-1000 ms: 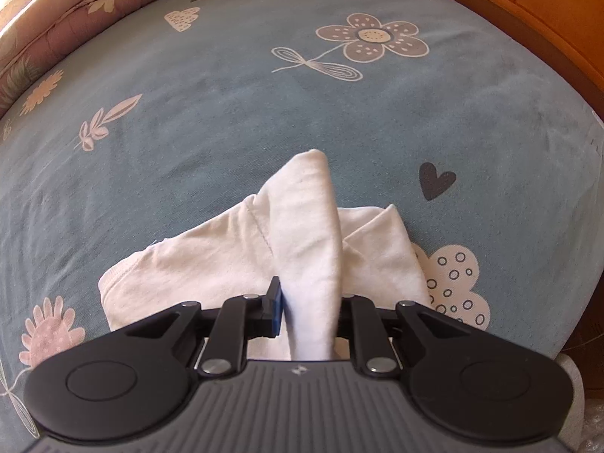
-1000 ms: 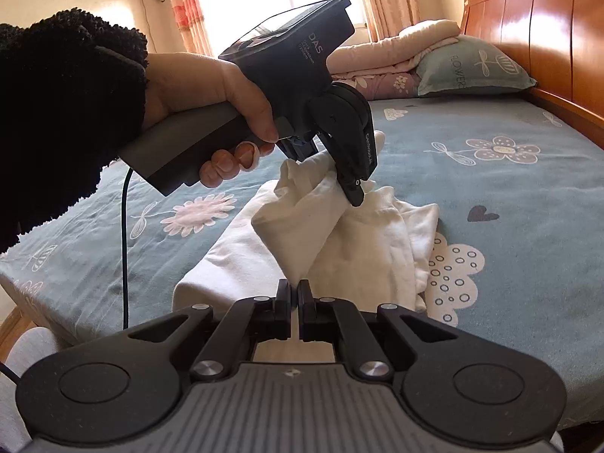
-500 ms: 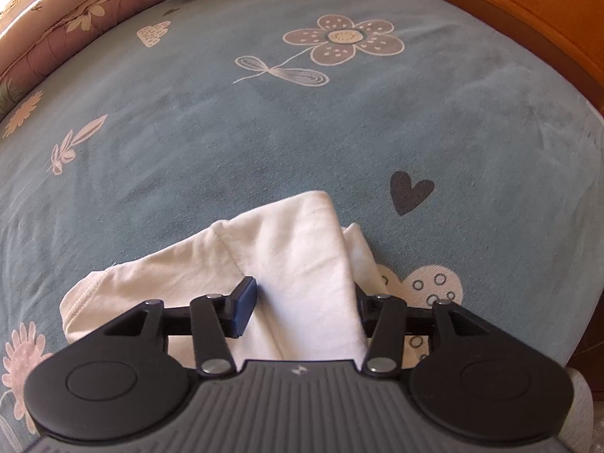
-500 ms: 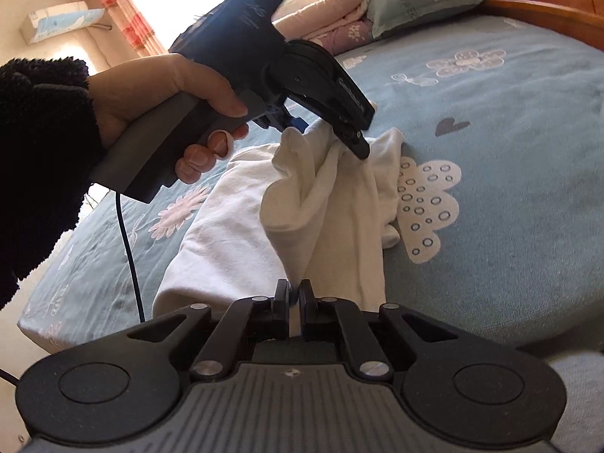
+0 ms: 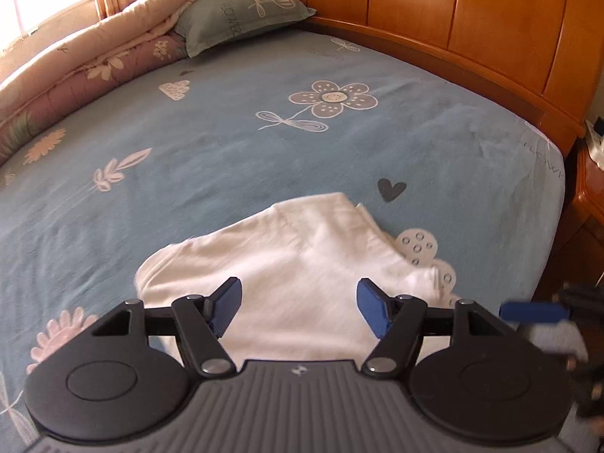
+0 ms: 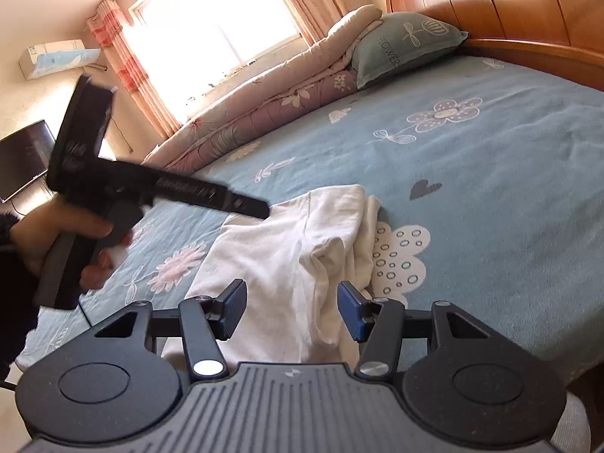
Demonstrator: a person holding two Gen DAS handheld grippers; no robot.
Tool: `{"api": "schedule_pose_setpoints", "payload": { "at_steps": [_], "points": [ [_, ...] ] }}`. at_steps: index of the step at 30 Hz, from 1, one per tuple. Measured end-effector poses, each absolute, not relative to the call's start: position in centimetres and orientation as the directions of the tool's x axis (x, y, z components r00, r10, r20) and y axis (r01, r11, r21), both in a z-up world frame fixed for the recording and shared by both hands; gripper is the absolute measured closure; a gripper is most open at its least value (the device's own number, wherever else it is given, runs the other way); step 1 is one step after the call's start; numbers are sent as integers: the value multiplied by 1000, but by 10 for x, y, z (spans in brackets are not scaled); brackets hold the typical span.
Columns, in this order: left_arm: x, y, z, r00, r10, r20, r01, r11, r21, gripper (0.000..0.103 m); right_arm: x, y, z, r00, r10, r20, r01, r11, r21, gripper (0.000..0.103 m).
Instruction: Fold clothes
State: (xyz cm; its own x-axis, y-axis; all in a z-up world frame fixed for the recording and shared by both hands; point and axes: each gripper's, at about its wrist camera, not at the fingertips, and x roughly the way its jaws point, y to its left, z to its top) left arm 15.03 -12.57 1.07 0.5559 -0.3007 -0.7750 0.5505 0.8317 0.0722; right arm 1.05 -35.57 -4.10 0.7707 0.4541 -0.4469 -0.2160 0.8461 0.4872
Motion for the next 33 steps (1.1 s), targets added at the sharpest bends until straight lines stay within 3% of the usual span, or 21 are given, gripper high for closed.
{"api": "schedule_pose_setpoints", "payload": {
  "at_steps": [6, 14, 18, 21, 26, 33],
  "points": [
    [64, -81, -8, 574, -311, -758, 590, 798, 120, 32, 13, -350, -44, 763, 450, -465, -213, 853, 477, 42],
    [15, -106, -63, 710, -175, -682, 589, 678, 440, 31, 8, -342, -40, 767, 417, -487, -194, 875, 444, 40],
    [16, -112, -65, 776, -166, -608, 546, 659, 517, 31, 3, -335, -33, 774, 405, -487, -203, 887, 415, 37],
    [20, -105, -65, 779, -161, -606, 538, 669, 513, 29, 1, -331, -31, 777, 397, -489, -204, 893, 401, 37],
    [26, -62, -74, 727, -136, -673, 503, 772, 388, 29, 4, -327, -32, 772, 389, -503, -203, 900, 385, 36],
    [26, -21, -44, 639, -317, -700, 550, 825, 128, 30, 18, -317, -36, 761, 377, -527, -225, 917, 331, 36]
  ]
}}
